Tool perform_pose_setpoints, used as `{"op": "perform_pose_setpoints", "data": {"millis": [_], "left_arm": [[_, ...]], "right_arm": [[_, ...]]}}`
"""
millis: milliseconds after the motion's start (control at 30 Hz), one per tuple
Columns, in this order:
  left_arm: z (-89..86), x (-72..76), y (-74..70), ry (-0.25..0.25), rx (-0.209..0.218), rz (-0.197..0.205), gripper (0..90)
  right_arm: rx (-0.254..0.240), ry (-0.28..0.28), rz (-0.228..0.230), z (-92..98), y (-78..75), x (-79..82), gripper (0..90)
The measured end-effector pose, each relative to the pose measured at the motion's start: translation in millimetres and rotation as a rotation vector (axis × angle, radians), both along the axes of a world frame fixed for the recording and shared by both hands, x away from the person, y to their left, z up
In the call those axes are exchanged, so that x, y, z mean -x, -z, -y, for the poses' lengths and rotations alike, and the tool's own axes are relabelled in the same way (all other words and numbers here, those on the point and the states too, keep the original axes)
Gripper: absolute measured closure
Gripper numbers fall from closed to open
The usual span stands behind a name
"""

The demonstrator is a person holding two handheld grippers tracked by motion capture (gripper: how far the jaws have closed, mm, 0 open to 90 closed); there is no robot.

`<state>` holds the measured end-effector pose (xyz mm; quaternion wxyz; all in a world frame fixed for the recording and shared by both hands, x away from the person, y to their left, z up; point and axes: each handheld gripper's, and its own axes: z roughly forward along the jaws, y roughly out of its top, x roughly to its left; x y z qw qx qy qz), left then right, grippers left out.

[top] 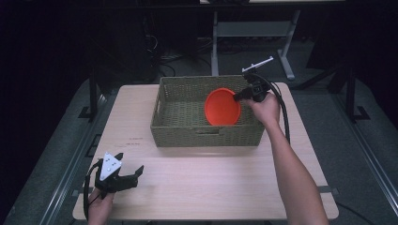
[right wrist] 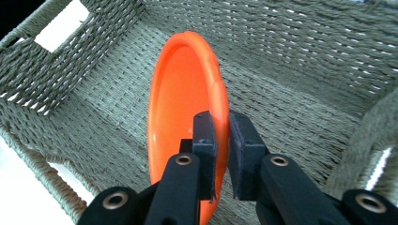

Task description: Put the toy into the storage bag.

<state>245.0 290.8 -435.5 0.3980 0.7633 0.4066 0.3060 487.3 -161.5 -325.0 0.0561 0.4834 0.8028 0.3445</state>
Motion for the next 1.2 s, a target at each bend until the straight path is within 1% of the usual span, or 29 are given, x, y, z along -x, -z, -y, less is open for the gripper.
{"op": "perform_pose_setpoints", "data": {"millis": [300,433,467,600,700,733,800,833,867,933,1000,1033,1100,1133,1167,1200], "left_arm": [[-0.3,-0.1,0.1,-0.004,0.007,0.002,12.8],[-0.5,0.2,-0.3,-0.004,0.006,0.001,12.8],[-1.2,0.6,-0.8,-0.002,-0.001,0.0,12.8],[-0.9,0.2,-0.4,-0.006,0.008,0.002,12.8],[0.0,-0.6,-0.5,-0.003,0.006,0.0,12.8],[0.2,-0.8,-0.4,-0.001,0.004,0.0,12.8],[0.3,-0.8,-0.4,-0.002,0.002,-0.002,12.8],[0.6,-1.0,-0.2,-0.003,0.011,0.001,12.8],[0.5,-1.1,-0.4,-0.005,0.012,0.001,12.8],[0.2,-1.3,-0.6,-0.008,0.015,-0.001,12.8],[0.1,-1.7,-0.5,-0.009,0.014,-0.003,12.8],[0.1,-1.8,-0.5,-0.008,0.013,-0.003,12.8],[0.1,-1.6,-0.7,-0.007,0.007,-0.004,12.8],[0.0,-1.5,-0.7,-0.006,0.004,-0.003,12.8],[0.0,-1.2,-0.6,-0.008,0.006,-0.001,12.8],[-0.3,-1.1,-0.5,-0.008,0.007,-0.002,12.8]], "right_arm": [[0.006,0.001,-0.03,-2.3,11.3,-4.5,81.8],[-0.003,0.004,-0.049,-2.6,18.0,-5.7,81.7],[0.004,0.004,-0.053,-2.9,19.9,-6.1,81.7],[0.03,0.012,-0.08,-5.0,26.6,-6.9,80.9],[0.008,0.004,-0.092,-4.1,27.2,-7.9,79.9],[0.009,-0.002,-0.091,-3.9,27.0,-8.3,79.5],[0.007,0.0,-0.089,-3.7,26.6,-8.8,75.5],[0.008,0.01,-0.092,-3.8,26.5,-8.8,72.0],[0.02,0.017,-0.097,-3.7,27.2,-9.0,70.3],[0.04,0.024,-0.103,-3.7,29.1,-9.0,69.8],[0.035,0.021,-0.107,-1.7,29.6,-9.7,68.7],[0.032,0.029,-0.106,-0.8,28.6,-9.6,67.7],[0.029,0.035,-0.09,1.4,26.7,-9.0,66.9],[0.029,0.04,-0.09,2.0,25.7,-8.5,66.8],[0.022,0.035,-0.09,2.7,25.3,-8.4,67.5],[0.002,0.033,-0.092,3.6,24.7,-8.1,67.4]]}}
